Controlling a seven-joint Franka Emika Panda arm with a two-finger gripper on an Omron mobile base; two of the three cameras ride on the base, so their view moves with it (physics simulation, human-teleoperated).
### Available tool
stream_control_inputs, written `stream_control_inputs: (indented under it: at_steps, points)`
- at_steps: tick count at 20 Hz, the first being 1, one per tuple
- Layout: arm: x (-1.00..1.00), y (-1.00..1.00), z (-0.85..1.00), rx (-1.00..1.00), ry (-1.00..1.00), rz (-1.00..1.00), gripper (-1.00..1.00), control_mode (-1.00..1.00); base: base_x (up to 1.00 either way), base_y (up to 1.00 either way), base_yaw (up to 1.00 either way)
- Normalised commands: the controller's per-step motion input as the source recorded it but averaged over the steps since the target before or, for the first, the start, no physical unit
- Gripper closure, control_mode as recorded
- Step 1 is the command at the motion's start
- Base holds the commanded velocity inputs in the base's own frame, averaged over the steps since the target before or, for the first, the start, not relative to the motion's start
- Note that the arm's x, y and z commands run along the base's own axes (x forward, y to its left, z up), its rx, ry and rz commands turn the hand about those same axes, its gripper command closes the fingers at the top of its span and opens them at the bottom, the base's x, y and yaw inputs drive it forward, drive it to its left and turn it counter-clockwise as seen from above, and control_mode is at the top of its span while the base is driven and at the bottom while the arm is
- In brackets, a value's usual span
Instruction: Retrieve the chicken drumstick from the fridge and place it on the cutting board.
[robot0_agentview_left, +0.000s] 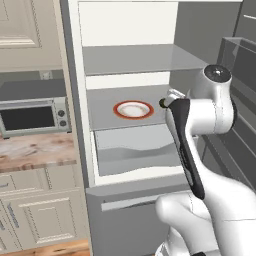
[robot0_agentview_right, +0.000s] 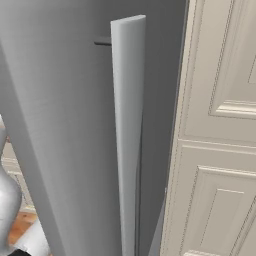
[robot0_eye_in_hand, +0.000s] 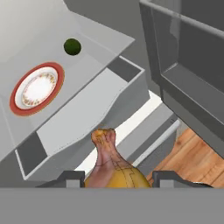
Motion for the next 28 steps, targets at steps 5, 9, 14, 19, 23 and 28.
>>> stream_control_inputs:
  at_steps: [5, 9, 14, 19, 23, 28]
  points:
    - [-0.13, 0.00, -0.01, 0.00, 0.00, 0.00, 1.00, -1.00, 0.00, 0.00, 0.00]
    - [-0.92, 0.18, -0.06, -0.02, 0.00, 0.03, 1.00, -1.00, 0.00, 0.00, 0.00]
    - [-0.40, 0.09, -0.03, -0.01, 0.00, 0.02, 1.00, 1.00, -0.60, 0.25, 0.03]
    - [0.00, 0.00, 0.00, 0.00, 0.00, 0.00, 1.00, 1.00, -0.66, 0.94, 0.08]
    - [0.00, 0.00, 0.00, 0.00, 0.00, 0.00, 1.00, 1.00, -0.08, 1.00, 0.07]
    - [0.00, 0.00, 0.00, 0.00, 0.00, 0.00, 1.00, 1.00, 0.02, 1.00, 0.05]
